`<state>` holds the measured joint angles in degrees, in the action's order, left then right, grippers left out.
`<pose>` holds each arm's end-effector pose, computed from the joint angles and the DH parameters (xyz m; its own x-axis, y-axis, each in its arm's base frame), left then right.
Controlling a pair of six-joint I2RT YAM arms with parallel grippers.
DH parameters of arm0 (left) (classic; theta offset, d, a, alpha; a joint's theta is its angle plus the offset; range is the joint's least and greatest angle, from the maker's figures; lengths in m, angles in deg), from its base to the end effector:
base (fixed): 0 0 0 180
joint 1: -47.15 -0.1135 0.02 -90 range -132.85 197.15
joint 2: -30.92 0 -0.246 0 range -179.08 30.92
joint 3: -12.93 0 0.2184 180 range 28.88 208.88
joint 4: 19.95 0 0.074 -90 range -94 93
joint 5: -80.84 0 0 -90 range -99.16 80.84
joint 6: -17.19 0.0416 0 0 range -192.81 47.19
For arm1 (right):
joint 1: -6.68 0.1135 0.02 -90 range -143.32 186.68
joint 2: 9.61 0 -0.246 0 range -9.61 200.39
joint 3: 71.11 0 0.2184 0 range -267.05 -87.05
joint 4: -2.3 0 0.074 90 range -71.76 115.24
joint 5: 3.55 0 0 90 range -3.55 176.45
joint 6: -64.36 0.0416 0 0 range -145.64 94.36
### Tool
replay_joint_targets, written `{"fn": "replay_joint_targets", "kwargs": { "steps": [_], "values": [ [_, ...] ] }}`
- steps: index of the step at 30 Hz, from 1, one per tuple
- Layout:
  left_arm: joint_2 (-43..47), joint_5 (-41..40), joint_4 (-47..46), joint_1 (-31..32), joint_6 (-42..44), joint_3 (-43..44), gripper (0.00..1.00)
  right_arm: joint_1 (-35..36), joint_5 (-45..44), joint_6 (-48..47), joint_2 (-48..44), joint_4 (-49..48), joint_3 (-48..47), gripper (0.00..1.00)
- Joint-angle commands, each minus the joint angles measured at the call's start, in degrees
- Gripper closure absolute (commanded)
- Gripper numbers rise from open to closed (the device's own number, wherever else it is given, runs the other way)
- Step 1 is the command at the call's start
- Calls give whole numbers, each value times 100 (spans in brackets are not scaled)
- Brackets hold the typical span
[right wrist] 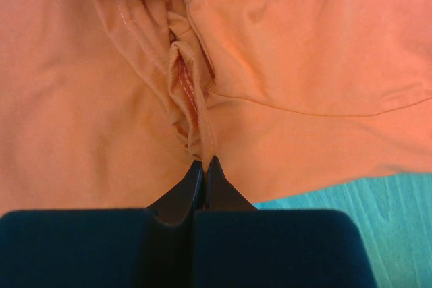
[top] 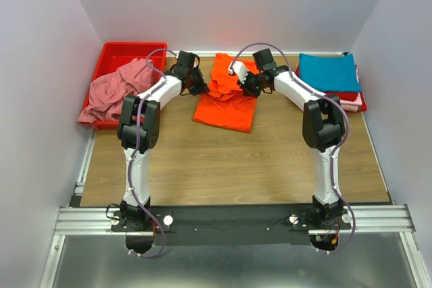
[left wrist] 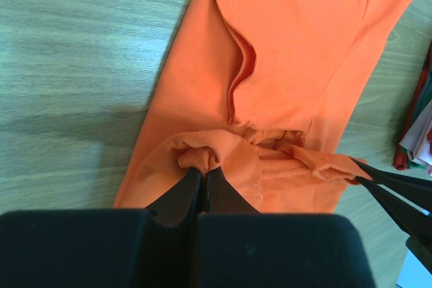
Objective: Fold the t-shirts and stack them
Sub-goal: Fold the tshirt
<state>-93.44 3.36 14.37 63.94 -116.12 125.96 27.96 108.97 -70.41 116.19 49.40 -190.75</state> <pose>0.4312 -0.1395 0.1917 -0.7911 -0.4608 -0.4023 -0.1588 0.7899 -0.5923 0.4119 0.1775 0.1995 -0.1437 -0.7541 -0.6408 -0.9155 0.3472 -0.2034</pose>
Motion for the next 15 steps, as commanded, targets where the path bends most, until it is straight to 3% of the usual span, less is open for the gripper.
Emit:
{"fn": "replay_joint_targets", "kwargs": {
  "steps": [1,12,14,15],
  "values": [
    [-106,128,-105,-71,24,136,100,-45,-169,57,182,48,-159,98],
    [-282,190,-115,-98,121,417,100,-62,-371,109,296,40,-282,97],
    [-343,181,-71,-115,147,496,100,-89,-406,153,349,40,-317,93],
    [-422,260,-62,-124,165,575,100,-89,-450,171,366,31,-361,82]
  ]
}}
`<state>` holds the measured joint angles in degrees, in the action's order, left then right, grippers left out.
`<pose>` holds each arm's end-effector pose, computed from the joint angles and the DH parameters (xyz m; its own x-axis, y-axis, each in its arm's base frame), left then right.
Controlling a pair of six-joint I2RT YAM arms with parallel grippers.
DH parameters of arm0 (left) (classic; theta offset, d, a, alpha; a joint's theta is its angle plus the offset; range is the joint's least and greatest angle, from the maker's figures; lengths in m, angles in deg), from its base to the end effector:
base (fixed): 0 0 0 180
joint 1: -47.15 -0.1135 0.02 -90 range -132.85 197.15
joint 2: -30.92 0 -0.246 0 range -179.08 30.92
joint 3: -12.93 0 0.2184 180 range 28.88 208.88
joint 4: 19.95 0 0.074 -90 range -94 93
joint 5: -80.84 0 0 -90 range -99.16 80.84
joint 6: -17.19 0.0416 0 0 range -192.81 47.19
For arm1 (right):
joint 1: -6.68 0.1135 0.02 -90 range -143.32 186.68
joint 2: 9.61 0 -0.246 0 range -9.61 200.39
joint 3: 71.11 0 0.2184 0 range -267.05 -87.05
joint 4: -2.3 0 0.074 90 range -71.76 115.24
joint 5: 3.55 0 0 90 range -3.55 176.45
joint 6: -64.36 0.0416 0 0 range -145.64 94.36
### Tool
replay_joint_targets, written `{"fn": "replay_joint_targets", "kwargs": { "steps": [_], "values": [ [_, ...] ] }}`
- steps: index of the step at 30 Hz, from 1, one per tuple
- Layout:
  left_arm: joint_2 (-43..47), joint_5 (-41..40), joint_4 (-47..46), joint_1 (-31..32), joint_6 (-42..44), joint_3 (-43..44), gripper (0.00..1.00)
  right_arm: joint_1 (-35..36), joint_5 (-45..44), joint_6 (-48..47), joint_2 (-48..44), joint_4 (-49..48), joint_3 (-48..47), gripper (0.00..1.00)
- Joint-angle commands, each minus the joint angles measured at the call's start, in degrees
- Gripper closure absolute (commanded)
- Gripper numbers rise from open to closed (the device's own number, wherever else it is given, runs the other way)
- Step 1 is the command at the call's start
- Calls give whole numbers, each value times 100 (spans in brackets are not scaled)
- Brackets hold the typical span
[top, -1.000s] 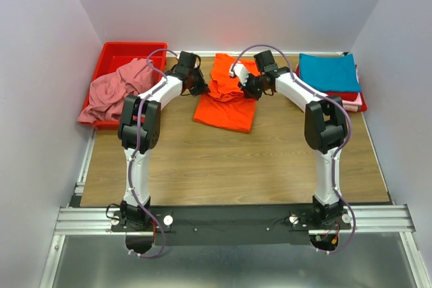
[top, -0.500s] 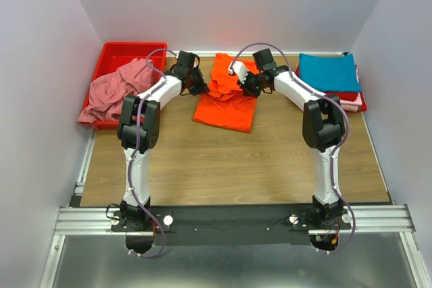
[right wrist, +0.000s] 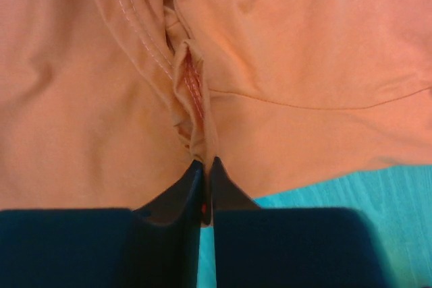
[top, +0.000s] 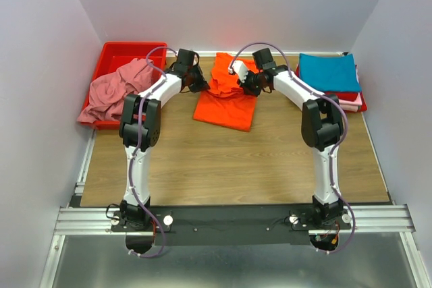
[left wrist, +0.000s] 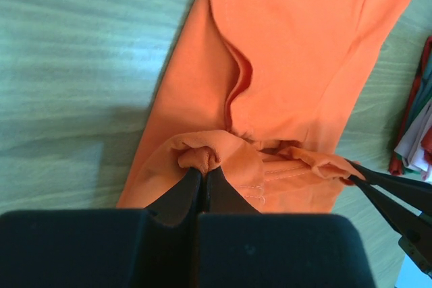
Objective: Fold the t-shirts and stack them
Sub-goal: Fold the tshirt
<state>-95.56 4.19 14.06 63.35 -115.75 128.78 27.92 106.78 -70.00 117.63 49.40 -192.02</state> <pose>0.4413 -0.1382 0.1906 -0.7864 -0.4618 -0.4104 -0.1454 0.7840 -0.6035 0.4172 0.1777 0.1945 -0.1628 -0.7667 -0.6211 -0.9042 0.3678 -0.2171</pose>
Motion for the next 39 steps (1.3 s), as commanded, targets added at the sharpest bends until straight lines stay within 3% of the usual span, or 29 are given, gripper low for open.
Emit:
{"fn": "replay_joint_targets", "kwargs": {
  "steps": [1,2,3,4,6,9,12,13,14,15,20,23,25,27,28,29,30,31,32,33,35,39],
  "values": [
    [-254,256,-40,-74,154,337,100,-93,-267,155,283,31,-278,72],
    [-298,343,-57,-100,180,372,96,-84,-328,199,327,31,-339,63],
    [-360,553,-101,-118,224,407,94,-93,-407,269,380,13,-436,46],
    [-378,607,-215,-144,224,434,92,-93,-660,366,459,5,-550,40],
    [-308,817,-503,-231,181,356,80,-93,-994,761,643,-22,-937,32],
    [-124,845,-777,-311,110,224,64,-84,-1242,1157,679,-153,-1200,30],
    [-18,854,-883,-364,101,214,59,-93,-1637,1473,618,-364,-1254,29],
    [52,872,-910,-407,154,240,44,-76,-1821,1587,574,-391,-1272,29],
    [88,880,-953,-425,198,241,42,-84,-1875,1649,548,-417,-1272,29],
    [201,907,-997,-451,233,206,27,-84,-1797,1702,513,-426,-1211,29],
    [790,776,-1323,-557,873,-75,24,-84,-508,1659,-118,-400,-545,29],
    [1484,398,-1586,-592,1260,-628,21,-84,915,1369,-540,-339,37,32],
    [2037,160,-1675,-636,1603,-1111,21,-76,1971,1290,-621,-277,248,41],
    [2519,186,-1701,-724,1805,-1584,25,73,2115,1386,-473,-242,144,58],
    [2705,195,-1701,-759,1876,-1753,28,143,2045,1438,-376,-224,30,60],
    [2898,178,-1692,-794,1938,-1937,35,266,1983,1543,-132,-198,-249,73],
    [3335,134,-1692,-882,2095,-2313,39,372,1757,1718,10,-198,-409,80],
    [3575,73,-1710,-917,2184,-2526,49,416,1659,1790,142,-189,-619,86],
    [3821,-6,-1710,-952,2280,-2711,49,443,1605,1851,300,-180,-795,91],
    [4328,-59,-1710,-979,2342,-2895,62,478,1570,1904,423,-180,-1110,96],
    [4832,-218,-1736,-1049,2500,-3405,74,574,1438,2036,801,-180,-1402,97],
    [6008,-227,-1763,-1084,2729,-4230,75,767,1097,2352,1494,-189,-2271,99]
  ]
}}
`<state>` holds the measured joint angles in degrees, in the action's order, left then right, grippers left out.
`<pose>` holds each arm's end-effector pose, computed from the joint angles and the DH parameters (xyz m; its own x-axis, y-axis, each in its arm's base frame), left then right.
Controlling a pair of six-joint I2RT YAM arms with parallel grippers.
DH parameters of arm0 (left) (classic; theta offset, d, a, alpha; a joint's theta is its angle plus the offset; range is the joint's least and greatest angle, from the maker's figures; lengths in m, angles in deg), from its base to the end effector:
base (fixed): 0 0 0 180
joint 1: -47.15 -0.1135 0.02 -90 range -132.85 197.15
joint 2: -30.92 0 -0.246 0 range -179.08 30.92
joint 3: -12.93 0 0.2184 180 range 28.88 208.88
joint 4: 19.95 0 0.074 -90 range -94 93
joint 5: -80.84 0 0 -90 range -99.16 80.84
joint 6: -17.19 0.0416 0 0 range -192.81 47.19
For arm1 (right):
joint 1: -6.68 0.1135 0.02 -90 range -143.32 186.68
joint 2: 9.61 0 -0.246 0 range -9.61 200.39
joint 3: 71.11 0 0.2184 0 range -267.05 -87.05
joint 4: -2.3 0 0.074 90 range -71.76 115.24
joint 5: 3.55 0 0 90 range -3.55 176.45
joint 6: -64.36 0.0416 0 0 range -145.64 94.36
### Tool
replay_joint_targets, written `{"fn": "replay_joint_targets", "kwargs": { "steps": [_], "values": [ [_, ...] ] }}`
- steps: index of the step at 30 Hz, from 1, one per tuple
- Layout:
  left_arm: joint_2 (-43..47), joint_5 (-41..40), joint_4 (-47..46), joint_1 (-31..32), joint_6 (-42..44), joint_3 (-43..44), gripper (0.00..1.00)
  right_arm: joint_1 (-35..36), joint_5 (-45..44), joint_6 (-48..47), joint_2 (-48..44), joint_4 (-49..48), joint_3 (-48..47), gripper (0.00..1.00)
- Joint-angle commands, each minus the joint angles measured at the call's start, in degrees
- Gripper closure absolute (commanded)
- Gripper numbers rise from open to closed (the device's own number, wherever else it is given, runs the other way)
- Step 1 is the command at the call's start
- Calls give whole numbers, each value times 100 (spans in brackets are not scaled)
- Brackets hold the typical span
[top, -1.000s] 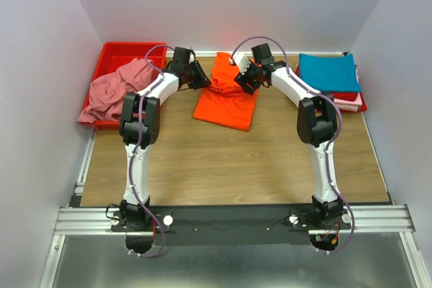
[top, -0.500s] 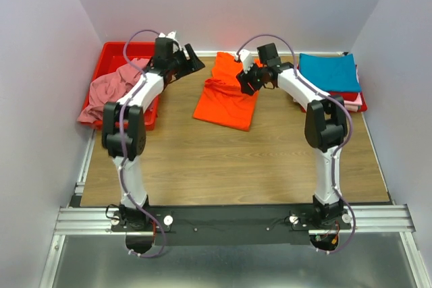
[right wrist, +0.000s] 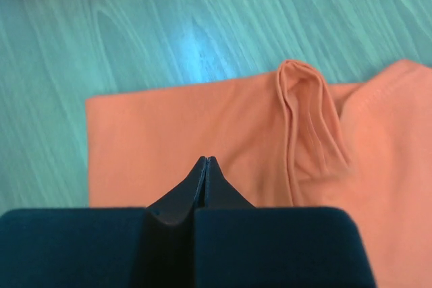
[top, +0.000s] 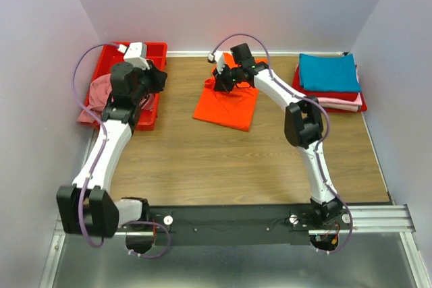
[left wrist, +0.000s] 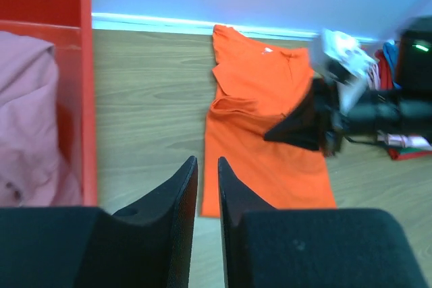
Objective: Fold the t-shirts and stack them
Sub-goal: Fold the tshirt
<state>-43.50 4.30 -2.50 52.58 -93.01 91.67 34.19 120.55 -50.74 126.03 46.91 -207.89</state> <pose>0.2810 -0.0364 0.3409 -0.3219 -0.3067 -0.8957 0.2201 0.8959 -0.3859 0.4264 0.2484 0.2152 -0.2372 -0.5196 -0.8208 -0.9320 0.3601 0.0414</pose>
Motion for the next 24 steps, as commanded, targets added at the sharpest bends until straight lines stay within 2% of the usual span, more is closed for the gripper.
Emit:
{"fn": "replay_joint_targets", "kwargs": {
  "steps": [1,6,9,10,11,13,15,16,17,18,20,22,24],
  "values": [
    [936,-220,-97,-7,491,-626,75,176,-360,427,744,60,-817,99],
    [1551,-168,96,-25,553,-1005,75,334,-1212,690,1227,-202,-1205,100],
    [1719,-45,166,-16,553,-1137,75,361,-2221,910,1482,-544,-1337,100],
    [1798,-36,193,-25,553,-1198,75,352,-2825,963,1527,-633,-1363,99],
    [1842,-10,202,-16,562,-1233,75,352,-3118,963,1554,-721,-1381,96],
    [1895,-18,202,-25,553,-1321,75,343,-3802,955,1598,-959,-1408,82],
    [1887,25,176,-16,518,-1383,64,326,-3973,902,1572,-1073,-1443,66],
    [1826,52,141,-16,492,-1426,56,317,-3947,893,1484,-1082,-1460,53],
    [1773,113,114,-25,413,-1453,45,291,-3930,858,1431,-1091,-1460,49],
    [1642,209,114,-25,386,-1462,42,282,-3921,832,1379,-1091,-1443,44],
    [1474,368,70,-16,255,-1488,37,238,-3798,779,1160,-1083,-1382,39],
    [1229,657,-9,-25,149,-1515,36,185,-3500,753,922,-1082,-1198,28],
    [1053,834,-114,-16,9,-1567,36,141,-3281,691,553,-1074,-864,22]
  ]
}}
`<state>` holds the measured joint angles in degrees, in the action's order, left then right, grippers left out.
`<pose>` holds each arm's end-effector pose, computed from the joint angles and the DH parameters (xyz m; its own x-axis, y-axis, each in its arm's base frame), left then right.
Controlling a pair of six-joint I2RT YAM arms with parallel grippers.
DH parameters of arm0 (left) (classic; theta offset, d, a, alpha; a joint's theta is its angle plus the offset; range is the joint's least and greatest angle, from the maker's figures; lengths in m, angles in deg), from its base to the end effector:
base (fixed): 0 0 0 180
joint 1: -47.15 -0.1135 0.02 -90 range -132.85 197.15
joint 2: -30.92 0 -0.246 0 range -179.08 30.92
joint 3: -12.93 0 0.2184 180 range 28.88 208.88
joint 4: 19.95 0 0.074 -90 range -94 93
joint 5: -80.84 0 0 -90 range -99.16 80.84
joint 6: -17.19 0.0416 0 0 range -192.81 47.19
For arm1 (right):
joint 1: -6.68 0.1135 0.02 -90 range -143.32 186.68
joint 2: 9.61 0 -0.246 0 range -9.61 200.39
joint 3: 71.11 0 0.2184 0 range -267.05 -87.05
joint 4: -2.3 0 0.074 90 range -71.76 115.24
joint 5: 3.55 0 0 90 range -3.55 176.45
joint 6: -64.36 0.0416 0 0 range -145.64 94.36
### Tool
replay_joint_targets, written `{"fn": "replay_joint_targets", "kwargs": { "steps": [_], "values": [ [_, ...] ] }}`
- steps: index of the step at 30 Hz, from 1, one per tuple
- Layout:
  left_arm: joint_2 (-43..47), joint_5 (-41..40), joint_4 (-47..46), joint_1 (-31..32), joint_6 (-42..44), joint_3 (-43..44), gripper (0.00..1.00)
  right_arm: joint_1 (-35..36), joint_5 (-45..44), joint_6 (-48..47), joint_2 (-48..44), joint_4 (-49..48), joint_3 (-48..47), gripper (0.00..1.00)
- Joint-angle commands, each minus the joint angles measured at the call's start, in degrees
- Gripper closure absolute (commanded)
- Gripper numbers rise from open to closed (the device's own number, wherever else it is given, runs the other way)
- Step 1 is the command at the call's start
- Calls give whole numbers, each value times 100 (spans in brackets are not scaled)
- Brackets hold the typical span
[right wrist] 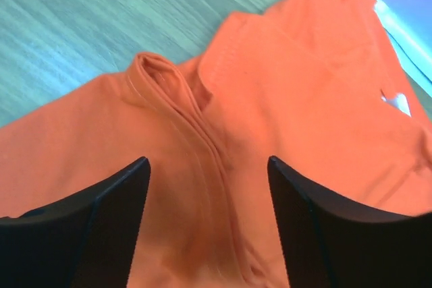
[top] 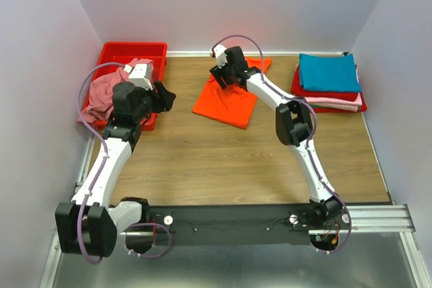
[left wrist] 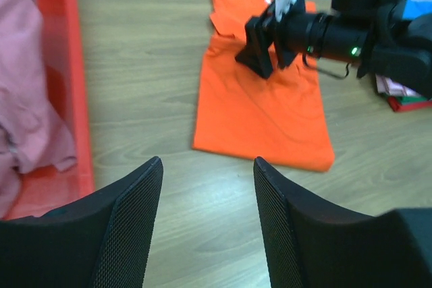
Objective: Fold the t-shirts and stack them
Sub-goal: Fold the tshirt
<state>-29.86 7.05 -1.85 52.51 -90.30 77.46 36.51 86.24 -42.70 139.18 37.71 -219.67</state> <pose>0.2262 -0.0329 0.3142 -0.3432 -0.2577 -0.9032 0.2682 0.8947 -0.3572 0.4709 0.2698 0.1727 -0.3381 -0.5320 -0.7763 -0.6214 0.7457 -0.2405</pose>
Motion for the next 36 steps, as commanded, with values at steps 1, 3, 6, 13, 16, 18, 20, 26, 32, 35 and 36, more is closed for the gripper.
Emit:
{"fn": "replay_joint_targets", "kwargs": {
  "steps": [1,3,6,13,16,18,20,26,32,35,36],
  "values": [
    [-530,742,-180,-9,-307,-138,36,-108,196,-148,-912,-153,489,19],
    [-777,892,-189,8,-377,-77,36,-170,485,-297,-1526,-58,1121,14],
    [-1348,832,-5,157,-290,195,36,-284,1924,-999,-2387,502,2286,0],
    [-2402,-81,540,570,35,767,36,-302,3089,-2091,-5172,1323,5126,0],
    [-2701,-275,663,685,27,960,36,-319,3009,-2143,-5684,1314,5938,0],
    [-2843,-293,672,746,-51,1048,35,-346,3018,-2126,-6036,1314,6545,0],
    [-2984,-372,655,790,-113,1075,35,-433,3088,-2109,-6318,1314,6967,0],
    [-2976,-268,304,870,-272,943,28,-863,3536,-2091,-6468,1244,7434,0],
    [-3229,-258,251,861,-386,1013,27,-1013,3607,-2126,-6547,1095,7637,0],
    [-3563,-223,259,887,-509,1180,27,-1049,3633,-2109,-6565,1033,7689,0],
    [-3730,-197,259,896,-544,1233,27,-1049,3650,-2117,-6565,1033,7707,0]
  ]
}}
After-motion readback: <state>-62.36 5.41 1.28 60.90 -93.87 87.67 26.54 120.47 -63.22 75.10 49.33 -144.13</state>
